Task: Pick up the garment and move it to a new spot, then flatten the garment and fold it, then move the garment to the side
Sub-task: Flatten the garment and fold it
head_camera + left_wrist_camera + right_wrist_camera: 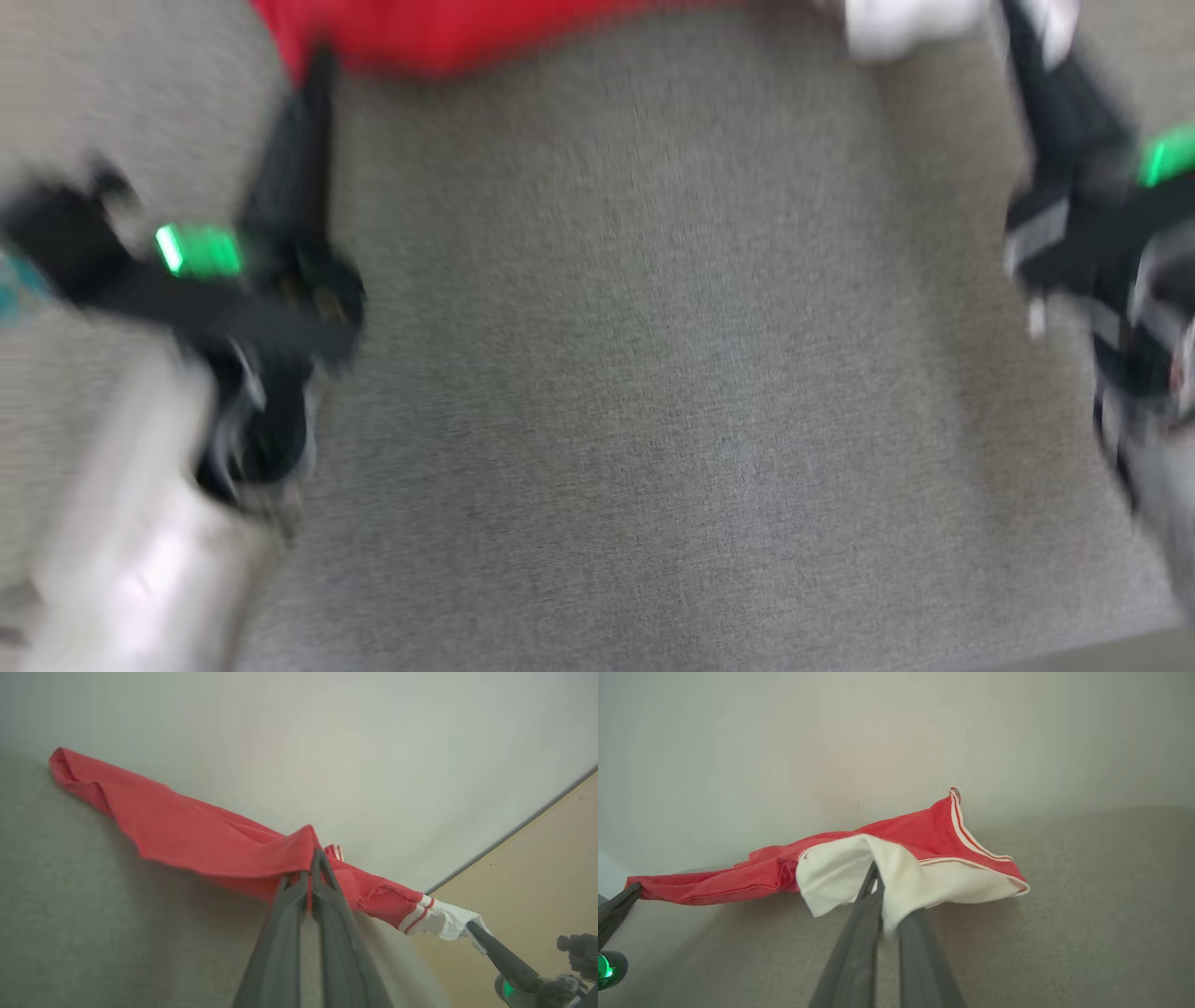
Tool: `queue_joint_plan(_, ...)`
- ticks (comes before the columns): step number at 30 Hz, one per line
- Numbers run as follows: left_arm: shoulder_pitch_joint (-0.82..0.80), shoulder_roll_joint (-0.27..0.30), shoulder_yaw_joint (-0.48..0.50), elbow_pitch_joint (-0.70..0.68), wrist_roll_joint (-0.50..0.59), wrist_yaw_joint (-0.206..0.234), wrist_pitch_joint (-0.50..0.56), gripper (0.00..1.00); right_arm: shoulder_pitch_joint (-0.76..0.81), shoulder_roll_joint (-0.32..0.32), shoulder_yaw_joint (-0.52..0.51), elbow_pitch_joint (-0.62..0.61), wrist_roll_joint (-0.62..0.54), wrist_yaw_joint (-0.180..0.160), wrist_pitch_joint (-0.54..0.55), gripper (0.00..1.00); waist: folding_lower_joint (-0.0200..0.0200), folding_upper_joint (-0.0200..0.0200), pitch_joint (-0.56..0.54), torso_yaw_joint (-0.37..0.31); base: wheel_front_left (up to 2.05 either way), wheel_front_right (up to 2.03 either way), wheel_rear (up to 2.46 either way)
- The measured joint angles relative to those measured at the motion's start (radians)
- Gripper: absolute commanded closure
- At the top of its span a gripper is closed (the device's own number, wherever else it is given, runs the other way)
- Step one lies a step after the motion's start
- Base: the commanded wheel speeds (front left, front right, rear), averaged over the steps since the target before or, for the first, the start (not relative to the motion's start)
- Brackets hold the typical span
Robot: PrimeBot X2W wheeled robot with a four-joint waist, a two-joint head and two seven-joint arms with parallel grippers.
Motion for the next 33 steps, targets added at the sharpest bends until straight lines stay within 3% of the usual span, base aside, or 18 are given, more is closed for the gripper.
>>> queue_joint_plan(4, 0.154, -0.029, 0.015, 0.018, -0.016, 0.0, 0.0, 1.0, 0.245, 0.051, -0.142, -0.107, -0.017, 0.0, 0.105, 1.0, 0.0, 0.0, -0.078, 0.017, 0.0, 0.0, 0.0)
queue_joint_plan(7, 0.244, -0.045, 0.06, 0.023, -0.014, 0.0, 0.0, 1.0, 0.399, 0.124, -0.238, -0.189, -0.05, 0.0, 0.203, 1.0, -0.0001, -0.0001, -0.136, 0.028, 0.0, 0.0, 0.0)
queue_joint_plan(16, 0.457, -0.062, 0.144, 0.045, 0.051, 0.0, 0.0, 1.0, 0.707, 0.328, -0.385, -0.412, -0.128, 0.0, 0.524, 1.0, -0.0001, -0.0001, -0.281, 0.063, 0.0, 0.0, 0.0)
queue_joint_plan(23, 0.602, -0.072, 0.145, 0.058, 0.058, 0.017, 0.006, 1.0, 0.857, 0.379, -0.439, -0.484, -0.197, 0.0, 0.703, 1.0, 0.0001, -0.0001, -0.366, 0.08, 0.0, 0.0, 0.0)
queue_joint_plan(33, 0.747, -0.045, 0.061, 0.047, 0.081, 0.074, 0.126, 1.0, 0.928, 0.395, -0.522, -0.499, -0.307, 0.0, 0.783, 1.0, 0.0002, 0.0, -0.431, 0.091, 0.0, 0.0, 0.0)
